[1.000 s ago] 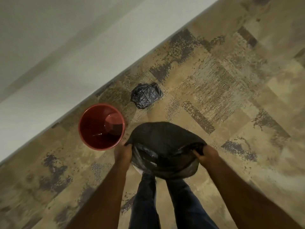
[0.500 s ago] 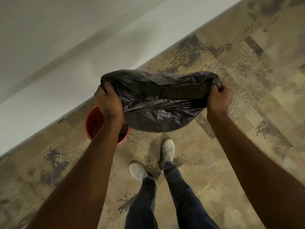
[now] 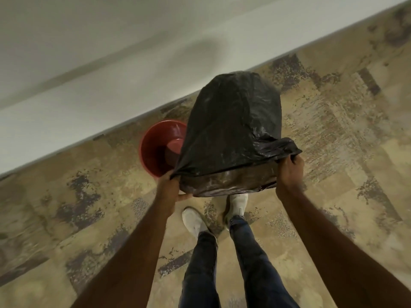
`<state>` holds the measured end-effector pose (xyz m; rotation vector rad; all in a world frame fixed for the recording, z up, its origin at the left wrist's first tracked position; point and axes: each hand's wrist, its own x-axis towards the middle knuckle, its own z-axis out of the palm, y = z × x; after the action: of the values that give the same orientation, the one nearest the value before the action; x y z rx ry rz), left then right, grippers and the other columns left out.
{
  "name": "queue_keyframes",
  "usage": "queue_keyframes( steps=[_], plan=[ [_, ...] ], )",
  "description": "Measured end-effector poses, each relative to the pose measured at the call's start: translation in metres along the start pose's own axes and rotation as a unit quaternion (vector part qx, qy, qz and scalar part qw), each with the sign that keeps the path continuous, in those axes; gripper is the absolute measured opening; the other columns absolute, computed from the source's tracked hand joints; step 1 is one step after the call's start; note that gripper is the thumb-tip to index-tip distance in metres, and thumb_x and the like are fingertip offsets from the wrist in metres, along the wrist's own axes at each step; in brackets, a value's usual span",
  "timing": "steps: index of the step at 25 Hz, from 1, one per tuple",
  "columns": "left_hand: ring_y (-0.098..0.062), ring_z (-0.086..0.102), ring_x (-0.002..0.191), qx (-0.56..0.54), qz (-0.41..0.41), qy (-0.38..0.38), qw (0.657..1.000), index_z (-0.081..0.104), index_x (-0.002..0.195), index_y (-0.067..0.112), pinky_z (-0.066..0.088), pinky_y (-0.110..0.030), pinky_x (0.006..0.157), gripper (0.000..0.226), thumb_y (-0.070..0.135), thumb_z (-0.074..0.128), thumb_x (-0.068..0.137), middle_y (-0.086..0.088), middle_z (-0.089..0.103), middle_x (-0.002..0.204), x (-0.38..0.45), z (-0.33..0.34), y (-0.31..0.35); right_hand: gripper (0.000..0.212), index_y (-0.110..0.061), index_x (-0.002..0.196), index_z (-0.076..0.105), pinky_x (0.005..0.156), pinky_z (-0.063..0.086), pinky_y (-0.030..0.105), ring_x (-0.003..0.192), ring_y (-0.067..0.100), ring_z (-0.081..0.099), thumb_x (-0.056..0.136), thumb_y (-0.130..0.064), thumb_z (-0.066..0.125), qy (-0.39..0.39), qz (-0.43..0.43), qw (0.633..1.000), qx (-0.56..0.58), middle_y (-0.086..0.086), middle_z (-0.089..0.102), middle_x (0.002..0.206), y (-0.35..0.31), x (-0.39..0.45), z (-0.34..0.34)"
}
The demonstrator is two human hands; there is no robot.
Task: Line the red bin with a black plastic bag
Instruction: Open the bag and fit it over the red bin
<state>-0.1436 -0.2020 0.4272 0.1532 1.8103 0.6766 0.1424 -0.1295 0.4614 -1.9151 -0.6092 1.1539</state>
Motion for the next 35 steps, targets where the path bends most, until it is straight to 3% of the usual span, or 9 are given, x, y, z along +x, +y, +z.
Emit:
queue_keyframes(
  steps=[2,5,10,12,15,20,27,31,35],
  plan=[
    [-0.026,0.066,0.095,-0.155,-0.099,-0.047,0.982,0.067,0.104,0.015,0.064,-0.033,0.056,0.025,0.002,0.045,0.106,-0.008,0.067,0.108,-0.002,-0.016,-0.004,0.029,-0.013,0.089,0.067,0.068,0.051,0.033,0.082,0.022,0.061,0.108,-0.026,0.050,-0.007,0.007,1.000,-0.005,0.006,0.066,0.088,0.000,-0.013,0.020],
    [-0.024,0.065,0.092,-0.243,-0.118,-0.013,0.963,0.064,0.099,0.005,0.060,-0.036,0.075,0.022,-0.002,0.044,0.106,-0.013,0.064,0.110,0.005,-0.038,-0.009,0.034,-0.001,0.096,0.068,0.069,0.042,0.036,0.084,0.020,0.056,0.108,-0.026,0.049,-0.023,-0.027,0.996,-0.076,0.008,0.063,0.088,0.005,-0.026,0.056],
    [-0.028,0.072,0.083,-0.075,-0.058,0.034,0.995,0.065,0.109,0.012,0.062,-0.031,0.048,0.015,0.011,0.052,0.102,-0.010,0.070,0.099,0.012,-0.072,-0.024,0.027,-0.019,0.084,0.068,0.064,0.039,0.028,0.067,0.005,0.053,0.103,-0.020,0.049,-0.102,-0.092,0.979,-0.149,-0.007,0.061,0.074,0.006,-0.058,0.121],
    [-0.032,0.074,0.087,-0.018,-0.035,0.061,0.997,0.066,0.108,0.011,0.066,-0.042,0.058,0.017,0.019,0.054,0.099,-0.013,0.070,0.102,0.016,-0.089,-0.029,0.031,-0.027,0.077,0.067,0.057,0.043,0.021,0.058,-0.008,0.052,0.104,-0.024,0.051,-0.131,-0.105,0.972,-0.167,-0.016,0.062,0.069,0.007,-0.072,0.143],
    [-0.039,0.073,0.095,0.062,0.021,0.102,0.993,0.069,0.109,0.008,0.064,-0.057,0.078,0.039,0.037,0.046,0.098,-0.018,0.073,0.107,0.019,-0.112,-0.033,0.029,-0.024,0.087,0.075,0.061,0.046,0.021,0.067,0.001,0.058,0.105,-0.029,0.053,-0.176,-0.128,0.961,-0.169,-0.005,0.071,0.075,0.007,-0.086,0.167],
    [-0.031,0.068,0.086,0.025,0.113,0.157,0.981,0.064,0.115,0.009,0.065,-0.053,0.057,0.050,0.048,0.036,0.105,-0.007,0.062,0.105,0.011,-0.130,-0.025,0.028,-0.031,0.091,0.074,0.065,0.054,0.025,0.076,0.004,0.065,0.104,-0.042,0.051,-0.198,-0.136,0.960,-0.145,-0.017,0.069,0.077,-0.010,-0.098,0.184],
    [-0.011,0.069,0.061,0.008,0.184,0.196,0.963,0.061,0.112,0.008,0.059,-0.030,0.041,0.045,0.045,0.035,0.109,0.005,0.062,0.087,-0.009,-0.132,-0.006,0.028,-0.033,0.091,0.072,0.091,0.058,0.059,0.105,0.038,0.069,0.107,-0.036,0.049,-0.203,-0.138,0.960,-0.137,0.014,0.074,0.101,-0.024,-0.105,0.186],
    [-0.003,0.064,0.061,0.011,0.186,0.211,0.960,0.061,0.125,0.012,0.056,-0.024,0.039,0.041,0.038,0.034,0.110,0.022,0.055,0.087,-0.013,-0.132,-0.001,0.028,-0.039,0.092,0.070,0.092,0.059,0.053,0.104,0.028,0.070,0.108,-0.034,0.048,-0.199,-0.132,0.959,-0.150,-0.005,0.072,0.097,-0.020,-0.097,0.179],
    [-0.009,0.069,0.066,0.014,0.179,0.202,0.963,0.058,0.130,0.011,0.059,-0.029,0.042,0.043,0.039,0.033,0.110,0.014,0.059,0.090,-0.006,-0.129,-0.003,0.029,-0.023,0.119,0.071,0.086,0.057,0.040,0.104,0.022,0.069,0.110,-0.029,0.044,-0.228,-0.124,0.950,-0.172,-0.002,0.073,0.106,-0.005,-0.080,0.175]
  ],
)
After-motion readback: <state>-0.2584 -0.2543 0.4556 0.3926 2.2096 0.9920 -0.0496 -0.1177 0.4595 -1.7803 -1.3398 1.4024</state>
